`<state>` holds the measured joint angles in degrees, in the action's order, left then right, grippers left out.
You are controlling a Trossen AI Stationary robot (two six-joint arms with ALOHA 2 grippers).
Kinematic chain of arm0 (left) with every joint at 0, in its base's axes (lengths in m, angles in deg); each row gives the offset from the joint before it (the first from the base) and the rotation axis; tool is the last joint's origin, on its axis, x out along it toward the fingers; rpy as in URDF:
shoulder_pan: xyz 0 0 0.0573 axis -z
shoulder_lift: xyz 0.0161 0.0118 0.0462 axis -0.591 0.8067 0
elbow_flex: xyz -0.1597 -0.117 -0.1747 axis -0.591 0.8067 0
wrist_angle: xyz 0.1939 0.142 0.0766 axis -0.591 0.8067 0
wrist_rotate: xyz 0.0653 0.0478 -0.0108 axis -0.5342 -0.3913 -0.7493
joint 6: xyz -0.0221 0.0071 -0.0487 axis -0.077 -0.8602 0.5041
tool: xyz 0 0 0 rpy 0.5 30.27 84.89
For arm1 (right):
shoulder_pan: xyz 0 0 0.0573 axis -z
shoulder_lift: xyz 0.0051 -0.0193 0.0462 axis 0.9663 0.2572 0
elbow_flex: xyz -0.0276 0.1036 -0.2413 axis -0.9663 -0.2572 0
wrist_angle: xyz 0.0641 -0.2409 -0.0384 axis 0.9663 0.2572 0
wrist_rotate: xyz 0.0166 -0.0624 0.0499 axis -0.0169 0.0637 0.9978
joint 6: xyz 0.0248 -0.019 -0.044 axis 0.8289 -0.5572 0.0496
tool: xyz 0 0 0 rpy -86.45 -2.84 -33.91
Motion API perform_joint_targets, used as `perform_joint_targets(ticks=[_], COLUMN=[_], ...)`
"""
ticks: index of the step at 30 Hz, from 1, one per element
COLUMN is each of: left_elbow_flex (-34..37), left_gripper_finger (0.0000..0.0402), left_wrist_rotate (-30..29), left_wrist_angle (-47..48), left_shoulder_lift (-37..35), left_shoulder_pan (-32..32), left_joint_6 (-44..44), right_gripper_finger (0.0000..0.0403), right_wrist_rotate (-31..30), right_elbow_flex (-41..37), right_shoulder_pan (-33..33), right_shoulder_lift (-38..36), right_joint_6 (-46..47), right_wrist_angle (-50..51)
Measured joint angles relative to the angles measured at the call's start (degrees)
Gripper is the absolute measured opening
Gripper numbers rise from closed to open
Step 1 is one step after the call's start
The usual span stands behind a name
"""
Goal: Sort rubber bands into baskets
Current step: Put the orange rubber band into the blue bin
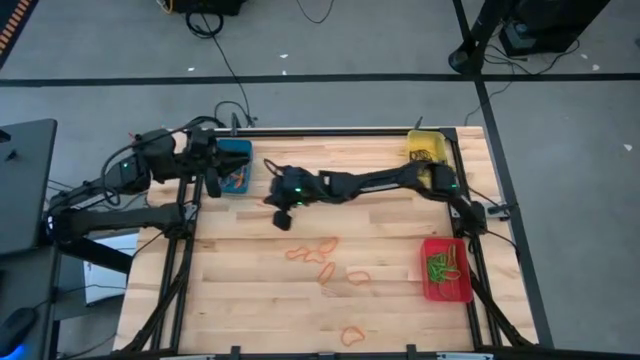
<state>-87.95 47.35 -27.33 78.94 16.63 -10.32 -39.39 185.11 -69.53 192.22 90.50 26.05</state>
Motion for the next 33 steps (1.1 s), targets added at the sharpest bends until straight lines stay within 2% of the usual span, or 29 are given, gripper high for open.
perform_joint_targets(ticks=[8,14,18,23,26,29,33], left_elbow_flex=[0.0,0.0,0.0,0.0,0.0,0.0,0.0], left_gripper_finger=[0.0085,0.0085,0.0085,0.0085,0.0085,0.0085,0.0085], left_wrist_rotate=[-0.2,-0.2,-0.2,-0.2,-0.2,-0.2,-0.2], left_wrist_angle=[7.3,11.0,12.2,14.2,14.4,14.5,14.5], left_shoulder_lift=[-1.6,-1.6,-1.8,-2.0,-2.0,-2.0,-2.0], left_shoulder_pan=[0.0,0.0,0.0,0.0,0.0,0.0,0.0], left_joint_6=[-0.3,-0.1,-0.1,-0.1,-0.6,-0.6,-0.6], right_gripper_finger=[0.0002,0.0003,0.0003,0.0003,0.0007,0.0028,0.0085], right_wrist_rotate=[1.5,2.8,1.6,0.1,-0.3,-0.2,1.0], right_elbow_flex=[24.8,38.6,36.8,37.2,37.2,37.2,37.2], right_shoulder_pan=[2.3,4.4,5.6,6.6,7.4,8.2,8.9], right_shoulder_lift=[16.2,26.0,27.3,27.6,27.6,27.6,27.5], right_joint_6=[1.0,4.1,4.8,-3.9,-5.2,-5.2,-5.2], right_wrist_angle=[1.2,2.4,-1.1,-1.6,-3.8,-7.4,-11.4])
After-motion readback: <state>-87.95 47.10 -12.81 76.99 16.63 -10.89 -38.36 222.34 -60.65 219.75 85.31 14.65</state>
